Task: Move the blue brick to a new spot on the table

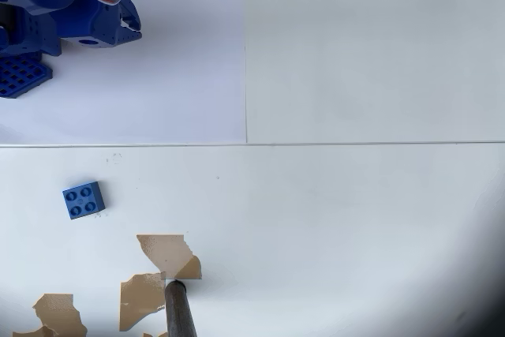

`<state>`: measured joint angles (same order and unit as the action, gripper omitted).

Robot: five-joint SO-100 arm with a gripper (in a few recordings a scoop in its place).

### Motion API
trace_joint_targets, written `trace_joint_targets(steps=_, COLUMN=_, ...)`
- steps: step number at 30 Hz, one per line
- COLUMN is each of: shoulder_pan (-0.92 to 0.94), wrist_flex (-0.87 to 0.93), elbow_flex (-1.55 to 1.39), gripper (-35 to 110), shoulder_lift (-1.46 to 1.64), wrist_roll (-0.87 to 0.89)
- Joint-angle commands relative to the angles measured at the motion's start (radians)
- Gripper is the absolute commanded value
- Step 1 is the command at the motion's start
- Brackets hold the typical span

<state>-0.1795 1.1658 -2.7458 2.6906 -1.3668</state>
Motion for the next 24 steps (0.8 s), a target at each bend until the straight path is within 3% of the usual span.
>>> trace_joint_targets(steps=1, shoulder_pan=0.002, wrist_flex=0.040, elbow_flex=-0.163, gripper=0, shoulder_lift=0.238, wrist_roll=-0.067)
trace_joint_targets(steps=15, shoulder_pan=0.140, wrist_flex=0.083, elbow_flex=-0.454, gripper=3, shoulder_lift=0.647, wrist_roll=-0.115)
trace_joint_targets(steps=24, shoulder_pan=0.109, wrist_flex=0.041, elbow_flex=-0.474, gripper=7, shoulder_lift=0.647, wrist_roll=-0.052)
